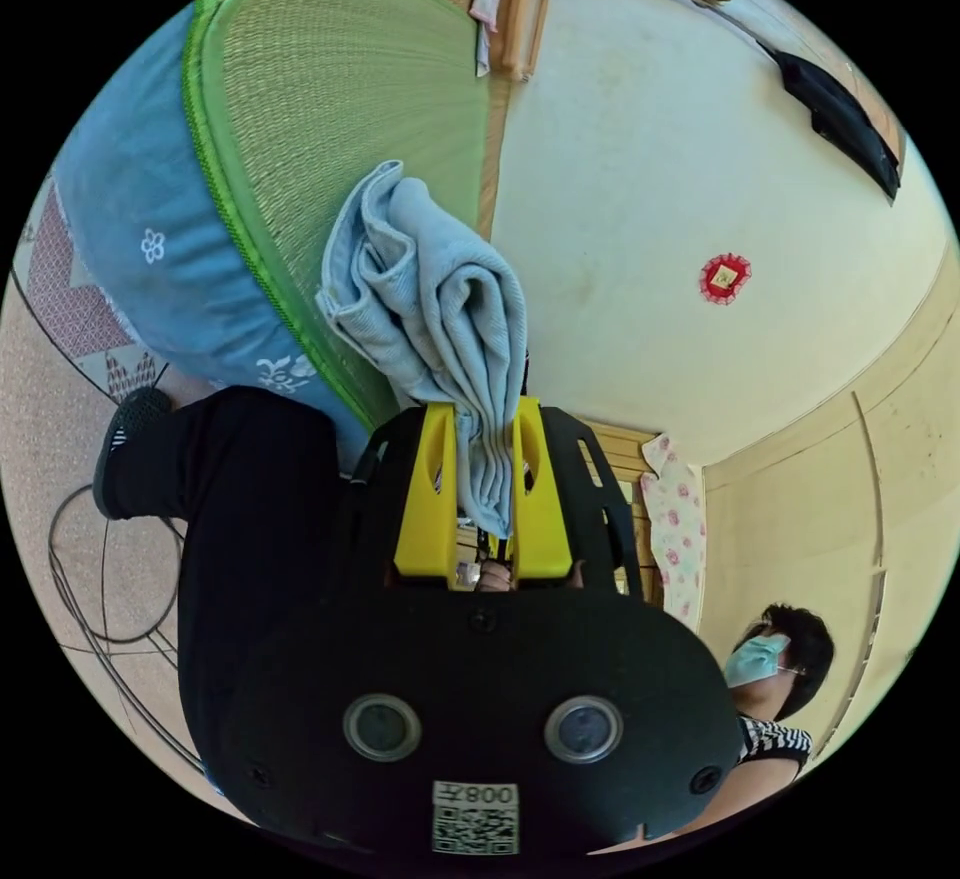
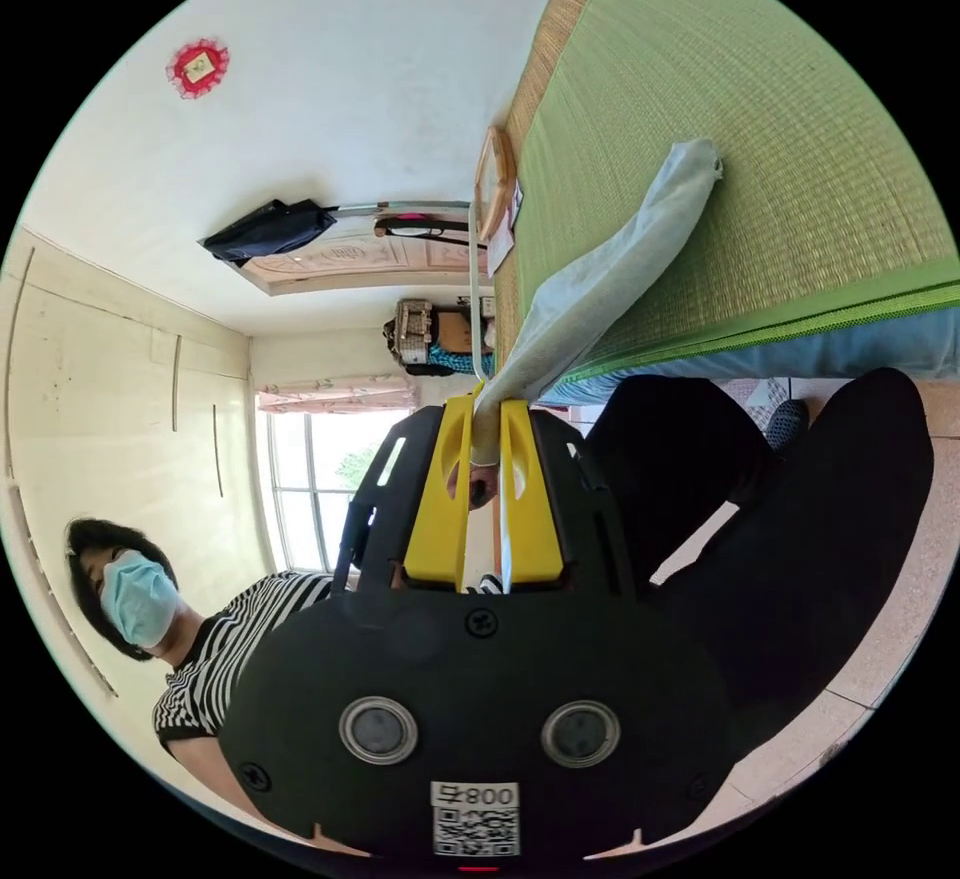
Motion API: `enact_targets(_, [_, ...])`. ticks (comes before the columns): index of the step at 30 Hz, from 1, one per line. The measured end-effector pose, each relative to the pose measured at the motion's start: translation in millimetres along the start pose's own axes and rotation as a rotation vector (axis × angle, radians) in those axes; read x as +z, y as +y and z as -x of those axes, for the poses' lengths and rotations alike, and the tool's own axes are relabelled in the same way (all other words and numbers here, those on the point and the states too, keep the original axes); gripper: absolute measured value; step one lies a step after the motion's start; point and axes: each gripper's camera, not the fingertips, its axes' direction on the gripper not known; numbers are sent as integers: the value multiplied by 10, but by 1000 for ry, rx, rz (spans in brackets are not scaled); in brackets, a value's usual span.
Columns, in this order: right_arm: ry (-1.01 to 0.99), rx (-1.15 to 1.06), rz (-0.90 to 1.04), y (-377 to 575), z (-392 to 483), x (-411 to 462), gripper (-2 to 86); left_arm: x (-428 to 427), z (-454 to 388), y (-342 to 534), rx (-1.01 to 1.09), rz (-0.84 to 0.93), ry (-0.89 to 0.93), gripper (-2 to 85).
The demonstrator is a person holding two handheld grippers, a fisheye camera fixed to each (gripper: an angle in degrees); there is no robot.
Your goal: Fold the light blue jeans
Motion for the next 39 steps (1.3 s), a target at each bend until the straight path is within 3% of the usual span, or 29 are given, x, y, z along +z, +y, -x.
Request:
enact_targets(15, [-141,-114,-170,741,217,-534,21,2383,324,541,176,155,-95,92])
enact_targets(24, [-158,-232,-373,969,711,-1477,17,4839,466,732,318,381,-98,90])
enact_targets(30, [-117,-316,-546,1238,1517,-2403,16,6783,285,1063,417,567,-16,90])
enact_targets(39, [16,-583,-814,1873,3679,-4154,16,9807,-802,2171,727,846,202,91])
